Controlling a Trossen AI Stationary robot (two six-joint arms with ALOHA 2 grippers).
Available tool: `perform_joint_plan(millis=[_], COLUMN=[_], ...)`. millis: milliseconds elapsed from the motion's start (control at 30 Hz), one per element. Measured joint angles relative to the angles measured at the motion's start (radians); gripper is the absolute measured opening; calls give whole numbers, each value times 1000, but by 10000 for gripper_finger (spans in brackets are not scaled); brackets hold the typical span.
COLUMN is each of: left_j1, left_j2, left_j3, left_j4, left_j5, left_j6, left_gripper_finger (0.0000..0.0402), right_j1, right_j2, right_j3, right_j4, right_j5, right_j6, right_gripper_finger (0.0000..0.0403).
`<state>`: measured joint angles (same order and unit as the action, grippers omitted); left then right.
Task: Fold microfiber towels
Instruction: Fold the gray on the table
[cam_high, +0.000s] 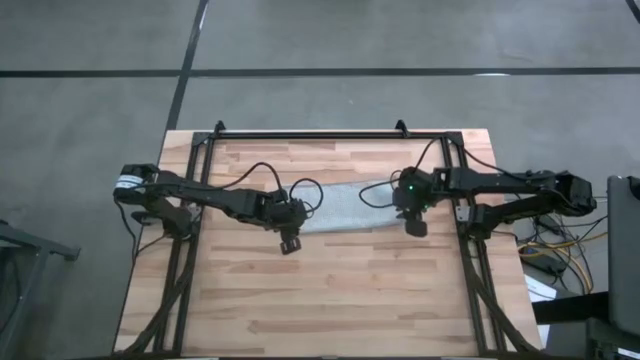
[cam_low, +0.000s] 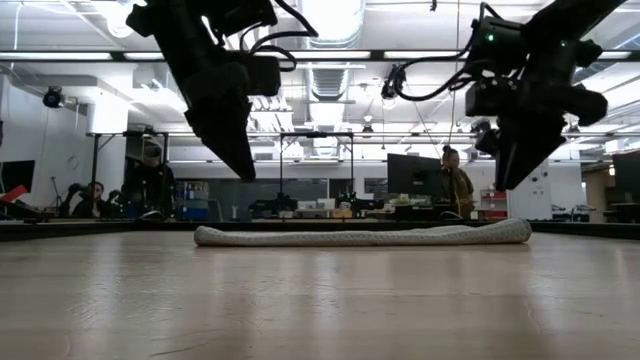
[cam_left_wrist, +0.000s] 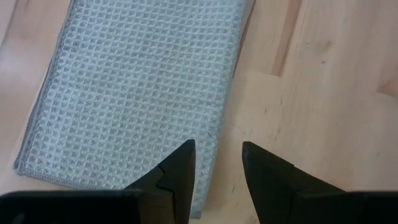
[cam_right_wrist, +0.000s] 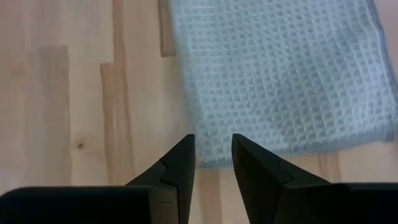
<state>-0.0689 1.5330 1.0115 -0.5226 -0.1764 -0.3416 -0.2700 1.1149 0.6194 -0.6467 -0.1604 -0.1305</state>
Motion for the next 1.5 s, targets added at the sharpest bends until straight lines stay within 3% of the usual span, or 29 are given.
perform_joint_plan(millis=[467, 867, 1500], left_j1=[2, 2, 2], left_j2=[0, 0, 0], left_j3=[0, -1, -3], left_j4=[7, 7, 6], left_j5=[0, -1, 27], left_j6=[0, 0, 1], left_gripper_finger=[138, 138, 138], right_j1=[13, 13, 12], right_j2=[0, 0, 0], right_j3=[-53, -156, -217], right_j4=[84, 221, 243], right_j5=[4, -22, -21], right_j6=[-139, -39, 90], right_gripper_finger=[100, 100, 100])
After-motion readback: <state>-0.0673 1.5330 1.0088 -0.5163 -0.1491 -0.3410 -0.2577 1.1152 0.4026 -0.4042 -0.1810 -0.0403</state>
